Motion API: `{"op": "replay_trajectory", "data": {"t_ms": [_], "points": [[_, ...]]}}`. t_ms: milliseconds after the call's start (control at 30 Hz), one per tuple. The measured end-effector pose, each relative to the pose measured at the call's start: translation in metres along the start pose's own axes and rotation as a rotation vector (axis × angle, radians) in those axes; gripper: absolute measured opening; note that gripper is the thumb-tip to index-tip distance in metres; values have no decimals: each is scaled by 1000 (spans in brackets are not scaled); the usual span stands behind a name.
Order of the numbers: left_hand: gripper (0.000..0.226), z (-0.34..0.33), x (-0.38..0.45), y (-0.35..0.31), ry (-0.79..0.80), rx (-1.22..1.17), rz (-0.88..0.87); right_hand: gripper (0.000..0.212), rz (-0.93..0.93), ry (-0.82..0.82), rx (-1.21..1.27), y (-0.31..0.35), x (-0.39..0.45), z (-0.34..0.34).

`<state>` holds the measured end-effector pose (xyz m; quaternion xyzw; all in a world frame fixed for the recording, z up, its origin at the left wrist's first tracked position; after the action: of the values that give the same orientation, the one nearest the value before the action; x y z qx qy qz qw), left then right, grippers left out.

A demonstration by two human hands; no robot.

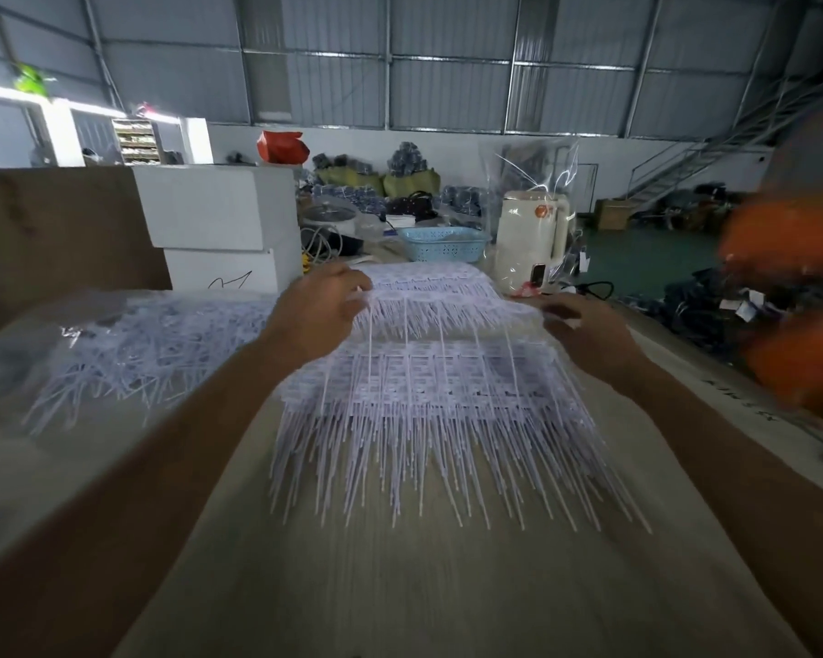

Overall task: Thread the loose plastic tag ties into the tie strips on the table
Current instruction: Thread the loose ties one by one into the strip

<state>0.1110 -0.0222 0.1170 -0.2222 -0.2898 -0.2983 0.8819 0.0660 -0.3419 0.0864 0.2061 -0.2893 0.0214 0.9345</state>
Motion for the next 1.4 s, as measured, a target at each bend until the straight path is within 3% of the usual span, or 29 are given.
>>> {"op": "replay_trajectory", "data": {"t_ms": [200,300,400,567,733,833,900,967,1100,1233,1333,1400], "points": [[21,20,-54,9,140,-306,56,16,135,225,162,27,-52,-10],[35,14,-79,25,132,-419,152,16,129,240,191,37,-68,-26],[35,9,-92,37,125,-518,205,16,134,234,220,50,-80,-40],[36,0,-95,39,284,-661,259,13,137,258,196,56,-86,-53],[19,-16,-78,4,235,-497,184,16,192,181,205,71,-91,-47],[32,-48,-77,-50,341,-458,49,15,221,153,267,82,-97,-47],[44,-67,-79,-82,368,-294,-59,15,245,146,314,88,-100,-47],[44,-77,-82,-101,312,-152,-118,15,264,131,315,88,-102,-44],[36,-77,-91,-112,209,-216,-70,13,235,194,429,80,-107,-43],[30,-65,-92,-124,97,-82,-124,13,201,210,495,80,-108,-44],[26,-50,-91,-138,-31,48,-223,13,117,173,533,72,-105,-39],[22,-45,-90,-143,-74,102,-266,15,8,247,599,64,-107,-45]]}}
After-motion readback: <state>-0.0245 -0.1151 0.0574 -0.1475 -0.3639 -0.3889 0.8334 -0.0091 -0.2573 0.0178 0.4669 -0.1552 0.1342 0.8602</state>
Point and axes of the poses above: each hand's wrist, its own x-axis towards the middle knuckle, its own z-axis out of the back of the hand, y = z × x, the point moved 9 cm from there along x, towards the middle knuckle, and after that the axes turned 6 degrees about -x, right-handed, at the moved point
